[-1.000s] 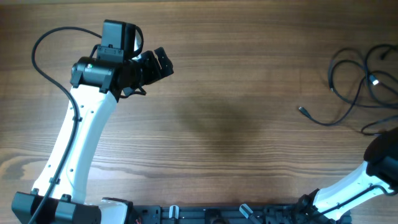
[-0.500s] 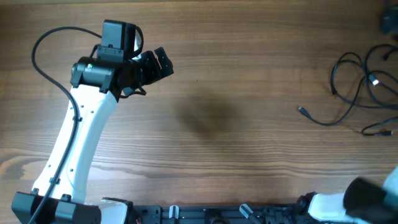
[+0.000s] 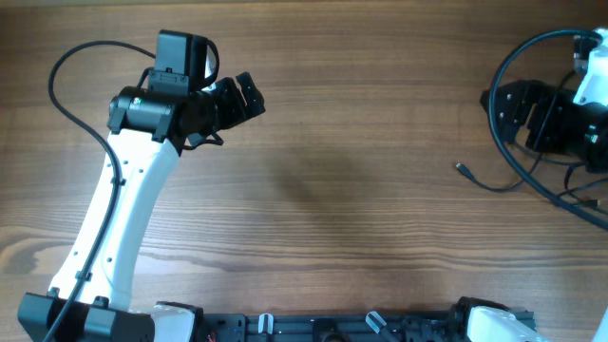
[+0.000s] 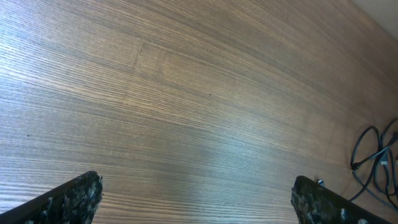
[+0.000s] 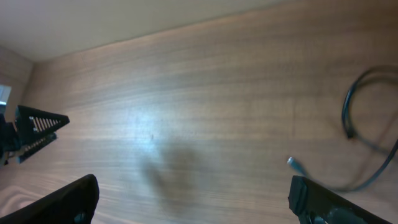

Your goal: Untangle cables

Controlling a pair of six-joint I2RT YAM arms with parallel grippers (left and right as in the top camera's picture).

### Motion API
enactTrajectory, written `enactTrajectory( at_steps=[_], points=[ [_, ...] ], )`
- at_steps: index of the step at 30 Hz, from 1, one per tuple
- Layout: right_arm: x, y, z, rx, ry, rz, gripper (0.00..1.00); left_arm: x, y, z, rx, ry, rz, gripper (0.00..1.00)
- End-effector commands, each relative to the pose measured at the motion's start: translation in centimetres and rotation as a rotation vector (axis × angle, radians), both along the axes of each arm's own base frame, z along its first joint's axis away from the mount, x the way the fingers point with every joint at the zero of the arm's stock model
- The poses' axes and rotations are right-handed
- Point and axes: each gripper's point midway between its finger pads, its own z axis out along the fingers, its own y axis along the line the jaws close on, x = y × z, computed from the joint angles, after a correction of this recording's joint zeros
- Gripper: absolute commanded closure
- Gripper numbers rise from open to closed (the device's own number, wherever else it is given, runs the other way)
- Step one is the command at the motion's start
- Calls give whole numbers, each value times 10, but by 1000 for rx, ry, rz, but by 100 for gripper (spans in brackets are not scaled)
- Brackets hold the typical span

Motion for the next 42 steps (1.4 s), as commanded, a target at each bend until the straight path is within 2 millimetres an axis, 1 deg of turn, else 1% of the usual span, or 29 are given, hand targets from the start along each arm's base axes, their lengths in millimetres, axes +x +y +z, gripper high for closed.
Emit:
enactTrajectory(
  at_steps=[1, 7, 9, 11, 14, 18, 19, 21, 24, 26, 29, 32, 34, 36, 42],
  points=[
    [4, 2, -3, 47, 31, -24, 0, 4, 3, -1, 20, -8, -6, 0],
    [7, 1, -6, 39, 37, -20, 0, 4, 3, -1, 20, -8, -6, 0],
    [8, 1, -5, 38, 33, -19, 0, 4, 3, -1, 20, -8, -6, 0],
    [14, 0, -5, 30, 17, -13, 0, 4, 3, -1, 20, -8, -6, 0],
    [15, 2, -2, 0, -9, 7, 0, 4, 3, -1, 20, -8, -6, 0],
    [26, 21, 10, -97, -139, 55, 0, 4, 3, -1, 20, -8, -6, 0],
    [33, 30, 15, -138, -211, 67, 0, 4, 3, -1, 20, -8, -6, 0],
    [39, 39, 17, -162, -287, 77, 0, 4, 3, -1, 20, -8, -6, 0],
    [42, 52, 15, -157, -398, 102, 0, 4, 3, -1, 20, -8, -6, 0],
    [43, 57, 7, -140, -457, 113, 0, 4, 3, -1, 20, -8, -6, 0],
    [42, 58, -10, -132, -534, 108, 0, 4, 3, -1, 20, -8, -6, 0],
    [34, 57, -25, -121, -657, 100, 0, 4, 3, -1, 20, -8, -6, 0],
    [26, 56, -36, -111, -733, 91, 0, 4, 3, -1, 20, -8, -6, 0],
    [12, 54, -50, -102, -825, 80, 0, 4, 3, -1, 20, -8, -6, 0],
    [-19, 47, -83, -107, -968, 51, 0, 4, 3, -1, 20, -8, -6, 0]
  ],
)
